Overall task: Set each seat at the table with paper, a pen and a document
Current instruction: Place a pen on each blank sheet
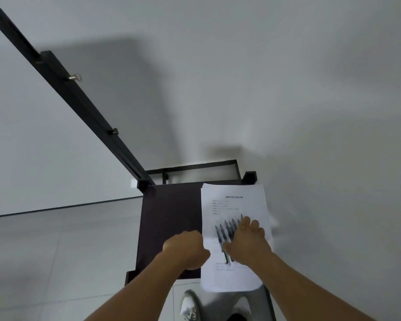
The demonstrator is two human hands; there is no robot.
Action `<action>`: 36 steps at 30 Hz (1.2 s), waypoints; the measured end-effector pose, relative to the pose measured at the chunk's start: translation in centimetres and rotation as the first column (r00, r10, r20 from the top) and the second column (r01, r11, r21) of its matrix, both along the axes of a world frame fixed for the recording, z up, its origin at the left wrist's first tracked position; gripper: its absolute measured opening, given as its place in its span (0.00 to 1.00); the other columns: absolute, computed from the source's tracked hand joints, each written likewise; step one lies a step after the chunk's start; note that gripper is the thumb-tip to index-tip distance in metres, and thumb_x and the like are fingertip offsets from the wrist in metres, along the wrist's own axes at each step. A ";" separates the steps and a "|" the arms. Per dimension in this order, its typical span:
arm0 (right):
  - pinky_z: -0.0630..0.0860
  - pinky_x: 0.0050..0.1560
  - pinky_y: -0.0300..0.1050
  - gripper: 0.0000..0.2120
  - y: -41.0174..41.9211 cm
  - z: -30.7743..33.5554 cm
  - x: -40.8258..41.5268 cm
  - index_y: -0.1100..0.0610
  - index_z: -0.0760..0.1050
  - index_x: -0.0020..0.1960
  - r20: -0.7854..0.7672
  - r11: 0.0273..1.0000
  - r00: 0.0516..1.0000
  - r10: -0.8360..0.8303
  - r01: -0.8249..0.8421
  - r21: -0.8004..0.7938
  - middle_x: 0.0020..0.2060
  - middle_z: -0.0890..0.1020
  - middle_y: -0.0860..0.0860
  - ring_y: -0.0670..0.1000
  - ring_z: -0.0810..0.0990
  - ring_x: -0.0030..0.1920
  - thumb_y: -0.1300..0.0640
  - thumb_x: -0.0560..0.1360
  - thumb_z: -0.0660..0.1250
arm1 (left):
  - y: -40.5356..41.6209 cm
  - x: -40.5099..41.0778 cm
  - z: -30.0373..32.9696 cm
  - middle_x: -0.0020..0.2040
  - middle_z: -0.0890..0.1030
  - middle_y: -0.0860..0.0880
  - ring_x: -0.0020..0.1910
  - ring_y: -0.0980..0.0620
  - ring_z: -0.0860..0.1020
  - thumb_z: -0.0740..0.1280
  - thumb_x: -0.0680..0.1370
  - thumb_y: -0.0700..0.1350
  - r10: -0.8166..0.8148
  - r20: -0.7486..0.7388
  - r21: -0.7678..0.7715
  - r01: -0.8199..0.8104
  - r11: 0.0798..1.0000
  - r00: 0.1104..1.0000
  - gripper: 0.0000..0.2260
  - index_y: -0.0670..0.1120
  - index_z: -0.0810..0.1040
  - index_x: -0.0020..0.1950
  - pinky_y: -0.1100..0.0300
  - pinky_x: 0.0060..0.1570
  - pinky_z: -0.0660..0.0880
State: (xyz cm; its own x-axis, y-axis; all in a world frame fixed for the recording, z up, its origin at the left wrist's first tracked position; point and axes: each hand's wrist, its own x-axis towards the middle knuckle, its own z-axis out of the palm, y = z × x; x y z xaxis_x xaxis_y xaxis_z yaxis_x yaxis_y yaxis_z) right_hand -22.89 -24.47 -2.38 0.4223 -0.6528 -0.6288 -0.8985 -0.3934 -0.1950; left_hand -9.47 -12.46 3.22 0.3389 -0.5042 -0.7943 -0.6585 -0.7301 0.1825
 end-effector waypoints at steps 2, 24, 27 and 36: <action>0.76 0.66 0.50 0.54 1.0 -1.2 0.3 0.56 0.47 0.80 -0.018 0.996 1.000 -0.012 0.010 -0.091 0.72 0.61 0.57 0.57 0.68 0.70 0.30 0.71 0.72 | 0.3 0.2 -0.2 0.42 0.77 0.52 0.49 0.46 0.84 0.65 0.82 0.54 0.001 0.002 -0.006 -0.001 1.000 1.000 0.08 0.51 0.73 0.48 0.50 0.50 0.80; 0.83 0.48 0.42 0.13 2.2 -4.0 1.7 0.57 0.68 0.60 0.190 0.937 0.979 -0.070 0.130 -0.324 0.51 0.80 0.54 0.49 0.81 0.46 0.51 0.83 0.68 | 0.8 1.8 -0.8 0.38 0.77 0.50 0.36 0.50 0.76 0.65 0.83 0.51 -0.024 0.052 -0.080 0.028 0.996 0.998 0.10 0.48 0.75 0.44 0.56 0.38 0.74; 0.83 0.48 0.41 0.12 2.0 -4.1 1.7 0.57 0.68 0.60 0.128 0.947 0.991 -0.050 0.087 -0.309 0.51 0.80 0.53 0.49 0.82 0.46 0.51 0.83 0.66 | 0.5 1.9 -0.4 0.38 0.77 0.51 0.35 0.51 0.75 0.65 0.82 0.51 -0.023 0.060 -0.091 0.028 0.995 0.998 0.10 0.48 0.74 0.43 0.57 0.35 0.72; 0.70 0.33 0.40 0.06 -0.2 -2.2 1.1 0.56 0.63 0.54 0.191 0.982 0.976 -0.107 0.134 -0.132 0.45 0.79 0.51 0.48 0.76 0.35 0.60 0.84 0.60 | 0.8 2.2 1.7 0.38 0.78 0.51 0.36 0.51 0.76 0.65 0.82 0.51 -0.014 0.068 -0.115 0.022 0.993 0.998 0.10 0.49 0.73 0.43 0.56 0.37 0.73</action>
